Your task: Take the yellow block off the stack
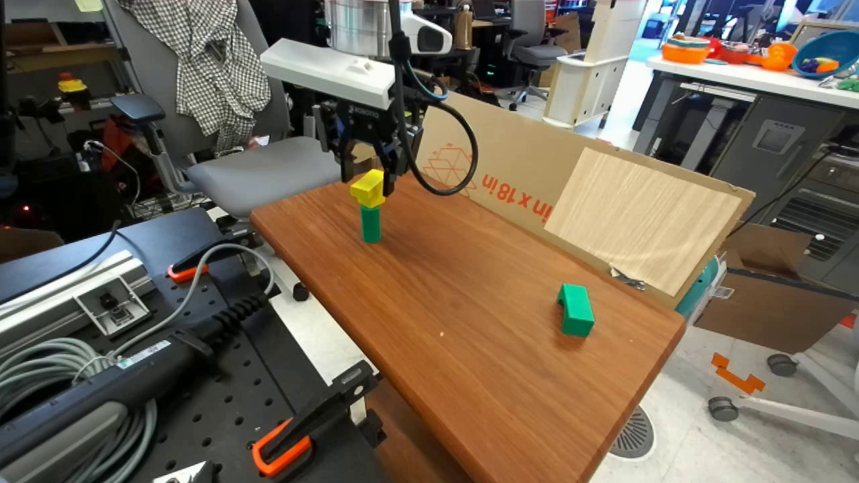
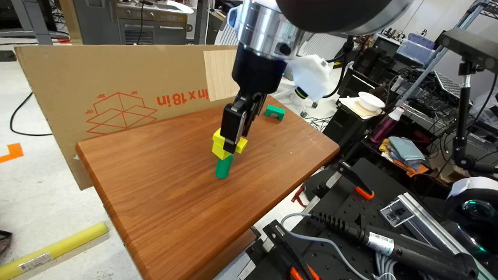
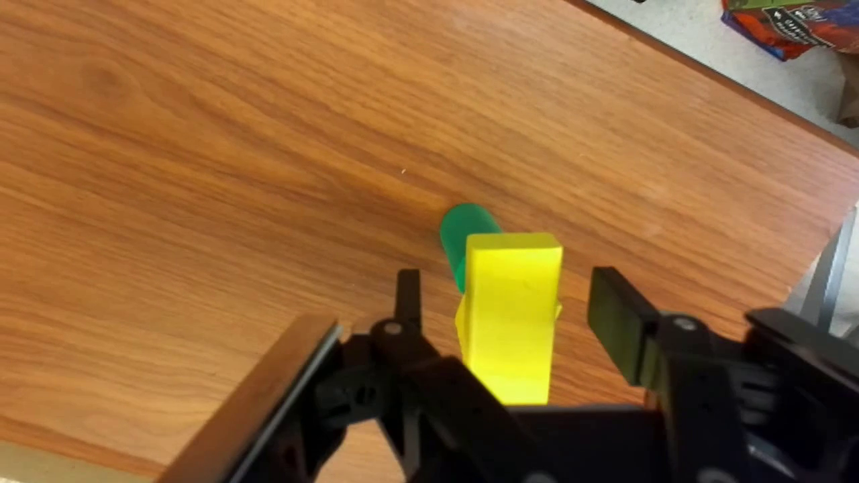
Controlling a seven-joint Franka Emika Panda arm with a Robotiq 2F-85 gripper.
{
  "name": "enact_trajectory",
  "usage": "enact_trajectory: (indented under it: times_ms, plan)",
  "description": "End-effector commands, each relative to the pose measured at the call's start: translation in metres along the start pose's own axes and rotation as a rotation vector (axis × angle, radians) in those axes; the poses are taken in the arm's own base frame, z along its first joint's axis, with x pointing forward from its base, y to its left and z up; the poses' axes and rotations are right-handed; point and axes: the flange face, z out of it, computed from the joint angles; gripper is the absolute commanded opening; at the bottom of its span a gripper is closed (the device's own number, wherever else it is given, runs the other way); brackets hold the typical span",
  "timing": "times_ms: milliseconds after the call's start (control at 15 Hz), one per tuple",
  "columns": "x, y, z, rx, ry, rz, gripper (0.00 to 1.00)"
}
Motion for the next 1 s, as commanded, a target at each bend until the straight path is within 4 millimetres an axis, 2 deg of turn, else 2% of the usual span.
enact_trajectory:
  times_ms: [0,267,667,933]
  plan:
    - [0.007,0.000,0.004,-0.019,-0.026,0.007,0.35]
    - [0.007,0.001,0.003,-0.026,-0.030,0.010,0.08]
    - [-0.002,0.011,-0.007,-0.011,-0.023,0.009,0.08]
    - [-0.009,0.046,-0.021,0.005,-0.007,0.032,0.08]
